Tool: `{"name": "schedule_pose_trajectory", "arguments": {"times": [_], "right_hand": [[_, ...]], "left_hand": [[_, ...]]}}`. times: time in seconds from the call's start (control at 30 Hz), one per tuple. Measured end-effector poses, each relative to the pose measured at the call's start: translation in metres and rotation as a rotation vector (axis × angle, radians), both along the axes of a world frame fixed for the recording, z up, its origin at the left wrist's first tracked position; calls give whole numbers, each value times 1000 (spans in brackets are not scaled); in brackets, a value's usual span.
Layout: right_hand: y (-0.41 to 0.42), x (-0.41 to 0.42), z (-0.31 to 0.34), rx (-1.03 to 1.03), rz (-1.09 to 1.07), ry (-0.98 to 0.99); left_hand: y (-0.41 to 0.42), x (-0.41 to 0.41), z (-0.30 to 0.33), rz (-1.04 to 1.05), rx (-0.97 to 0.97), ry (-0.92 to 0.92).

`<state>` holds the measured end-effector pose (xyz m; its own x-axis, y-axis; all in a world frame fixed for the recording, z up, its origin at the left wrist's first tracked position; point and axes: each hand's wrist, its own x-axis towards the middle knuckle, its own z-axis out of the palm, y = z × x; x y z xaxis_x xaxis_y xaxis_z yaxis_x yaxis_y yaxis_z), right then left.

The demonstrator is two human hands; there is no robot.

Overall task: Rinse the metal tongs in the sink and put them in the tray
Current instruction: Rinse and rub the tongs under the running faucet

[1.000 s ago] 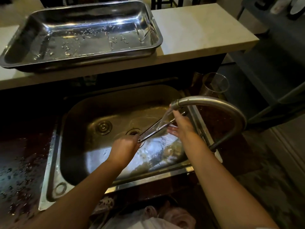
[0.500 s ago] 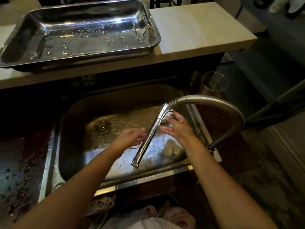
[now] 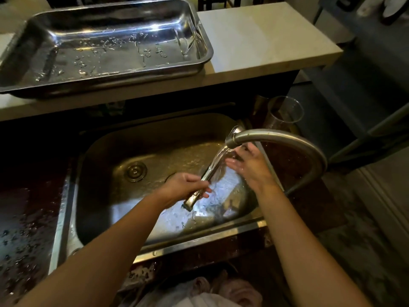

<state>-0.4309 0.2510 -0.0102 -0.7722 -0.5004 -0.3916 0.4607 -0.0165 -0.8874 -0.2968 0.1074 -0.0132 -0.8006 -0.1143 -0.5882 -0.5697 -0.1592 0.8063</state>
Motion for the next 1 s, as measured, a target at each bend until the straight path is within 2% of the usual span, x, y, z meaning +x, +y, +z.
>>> {"name": "schedule_pose_trajectory", "arguments": {"times": [0.13,0.37,0.53,0.63,0.83,0.9,1.0], "right_hand": [[1,-2,-1,69,39,32],[-9,18,-6,49,104,18],[-7,8,-2,41,33,25],[0,-6,-1,53,-41,-55],[-2,-9,-2,77,-41,-133],[-1,-7,-3,133,-10,-112],[2,-1,-4,290,0,42]], "left_hand": [[-1,16,-20,4,117,-32],[-13,-17,2,42,38,88],[-8,1,-13,-28,57,40],[-7,22,-25,-31,141,6],[-12,27,-19,-91,300,71],[-11,28,-19,-80,333,63],[-7,33,-23,-34,310,39]]}}
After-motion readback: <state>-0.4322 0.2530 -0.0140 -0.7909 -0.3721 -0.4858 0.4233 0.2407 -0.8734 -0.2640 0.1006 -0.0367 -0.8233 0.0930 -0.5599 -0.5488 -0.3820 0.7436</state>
